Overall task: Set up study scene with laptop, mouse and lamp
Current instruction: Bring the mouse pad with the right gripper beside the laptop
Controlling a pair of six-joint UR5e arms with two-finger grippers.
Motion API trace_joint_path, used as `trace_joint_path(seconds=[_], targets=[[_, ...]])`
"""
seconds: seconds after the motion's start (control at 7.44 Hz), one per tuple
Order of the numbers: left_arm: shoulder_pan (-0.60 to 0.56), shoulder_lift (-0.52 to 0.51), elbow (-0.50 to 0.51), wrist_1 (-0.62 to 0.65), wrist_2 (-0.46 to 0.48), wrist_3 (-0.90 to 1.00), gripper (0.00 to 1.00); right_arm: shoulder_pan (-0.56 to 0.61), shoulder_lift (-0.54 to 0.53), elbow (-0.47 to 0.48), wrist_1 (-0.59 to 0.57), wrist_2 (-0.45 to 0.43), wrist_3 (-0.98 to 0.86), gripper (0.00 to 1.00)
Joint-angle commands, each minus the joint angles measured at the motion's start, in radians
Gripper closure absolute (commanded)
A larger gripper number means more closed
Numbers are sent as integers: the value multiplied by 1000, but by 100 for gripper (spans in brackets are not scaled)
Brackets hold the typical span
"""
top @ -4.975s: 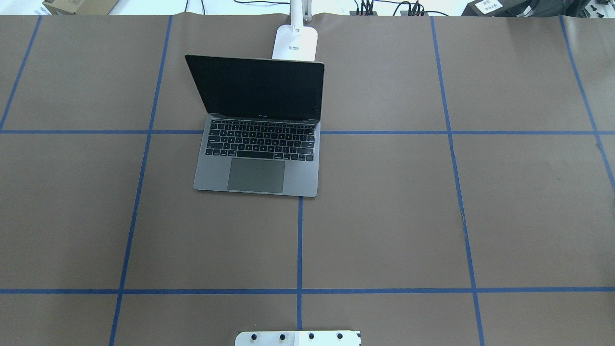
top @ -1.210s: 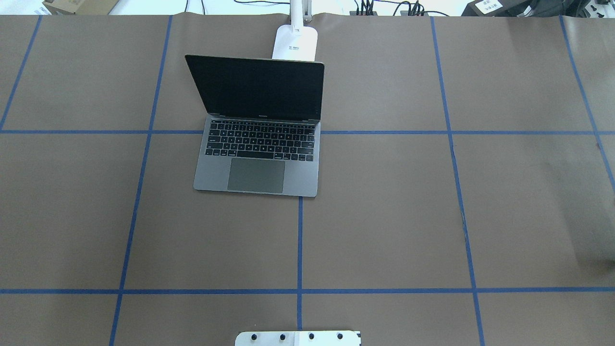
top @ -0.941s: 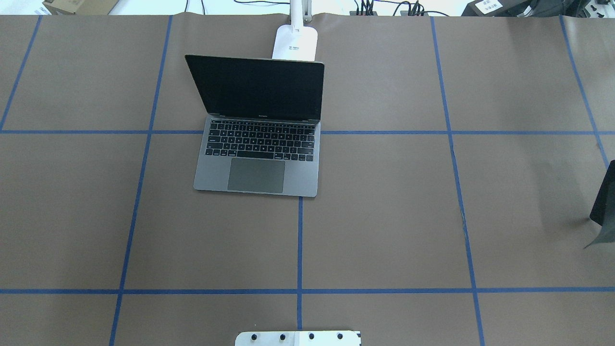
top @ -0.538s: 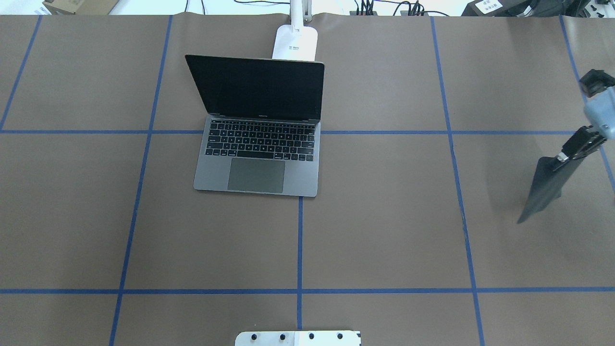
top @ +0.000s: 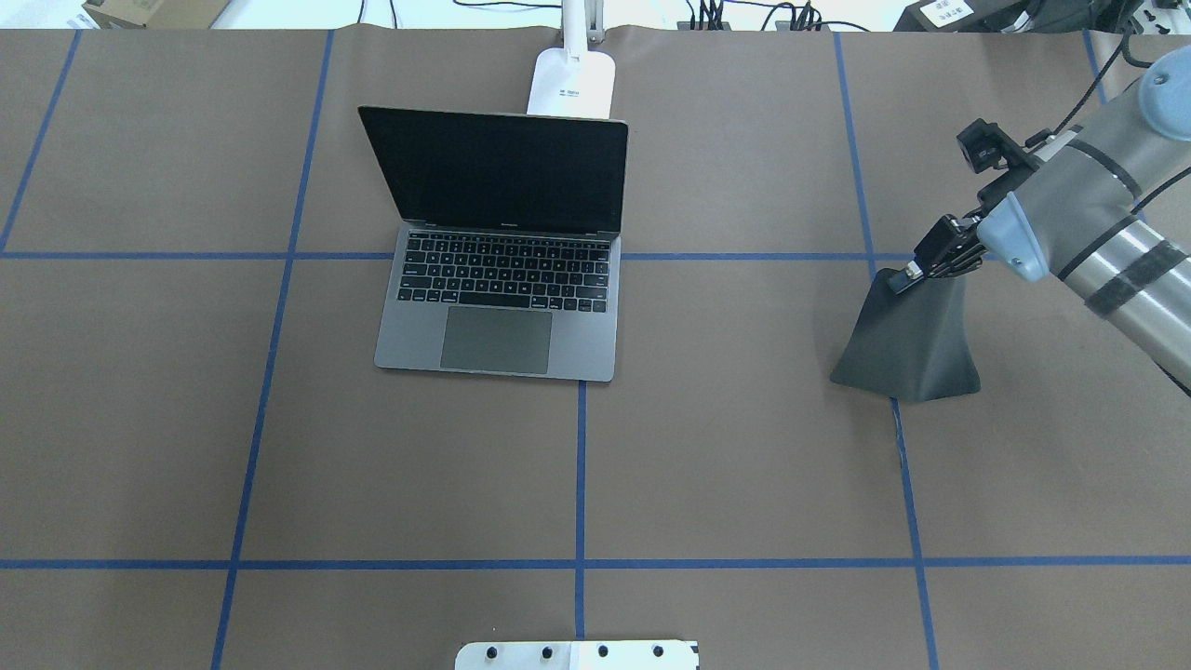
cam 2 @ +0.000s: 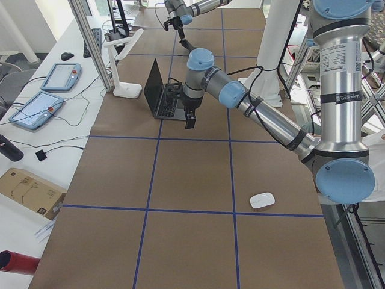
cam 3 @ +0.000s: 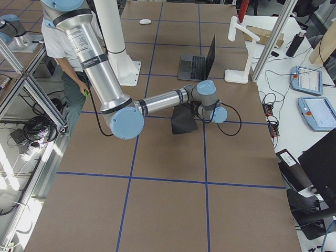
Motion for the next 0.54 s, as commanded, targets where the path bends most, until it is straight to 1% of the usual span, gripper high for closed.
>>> trace_joint_path(seconds=[0.0, 0.13, 0.27, 0.4], targets=[[-1, -5, 9, 0, 2, 0, 0, -41, 88, -96, 35, 98, 7, 100], [-1, -5, 15, -1, 2, 0, 0, -59, 118, -118, 35, 150, 7, 100], [-1, -5, 18, -2, 2, 0, 0, -76, 124, -133, 35, 198, 7, 100], [-1, -5, 25, -3, 2, 0, 0, -79, 145, -152, 37, 213, 5, 100]])
